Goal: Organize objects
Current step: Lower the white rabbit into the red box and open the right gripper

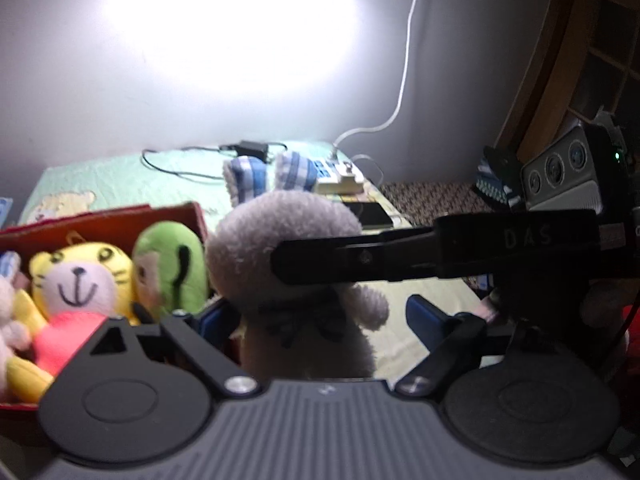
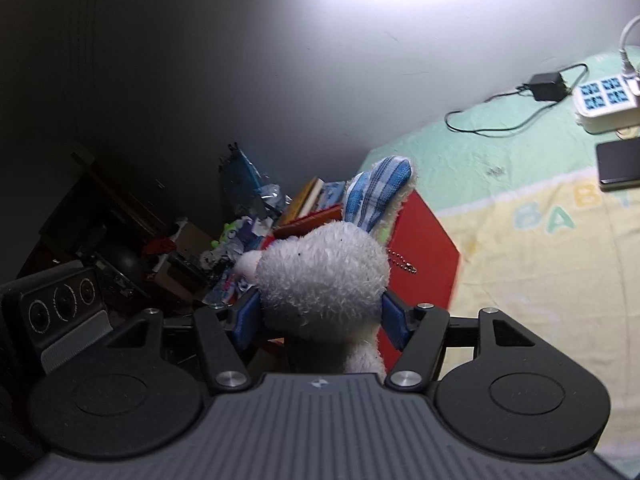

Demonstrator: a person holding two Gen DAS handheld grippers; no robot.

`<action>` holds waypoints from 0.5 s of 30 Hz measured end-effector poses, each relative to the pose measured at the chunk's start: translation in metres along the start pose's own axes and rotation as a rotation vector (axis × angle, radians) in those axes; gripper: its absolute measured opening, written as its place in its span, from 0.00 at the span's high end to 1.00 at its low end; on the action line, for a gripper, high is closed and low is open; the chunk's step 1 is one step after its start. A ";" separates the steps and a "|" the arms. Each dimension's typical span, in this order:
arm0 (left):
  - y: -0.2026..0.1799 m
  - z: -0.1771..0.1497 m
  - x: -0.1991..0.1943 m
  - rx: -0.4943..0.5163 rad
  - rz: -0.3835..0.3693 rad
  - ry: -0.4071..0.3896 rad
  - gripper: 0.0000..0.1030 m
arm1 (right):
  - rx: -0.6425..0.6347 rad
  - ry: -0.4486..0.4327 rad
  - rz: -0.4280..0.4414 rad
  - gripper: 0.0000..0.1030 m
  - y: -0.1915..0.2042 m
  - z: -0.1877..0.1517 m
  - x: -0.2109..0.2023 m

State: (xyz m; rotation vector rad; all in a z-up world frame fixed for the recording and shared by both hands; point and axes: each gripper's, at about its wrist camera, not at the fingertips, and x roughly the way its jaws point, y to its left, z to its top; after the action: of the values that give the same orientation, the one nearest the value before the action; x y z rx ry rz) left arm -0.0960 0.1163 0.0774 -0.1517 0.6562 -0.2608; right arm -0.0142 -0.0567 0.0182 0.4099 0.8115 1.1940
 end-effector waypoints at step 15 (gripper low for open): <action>0.154 -0.012 -0.030 -0.140 0.101 0.027 0.15 | 0.063 -0.042 -0.181 0.32 0.028 -0.004 0.114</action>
State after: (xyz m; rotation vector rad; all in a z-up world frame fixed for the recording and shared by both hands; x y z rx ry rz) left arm -0.0970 0.2717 0.0514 -0.2483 0.7065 -0.1194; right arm -0.0197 0.0588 -0.0044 0.4030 0.8336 0.9907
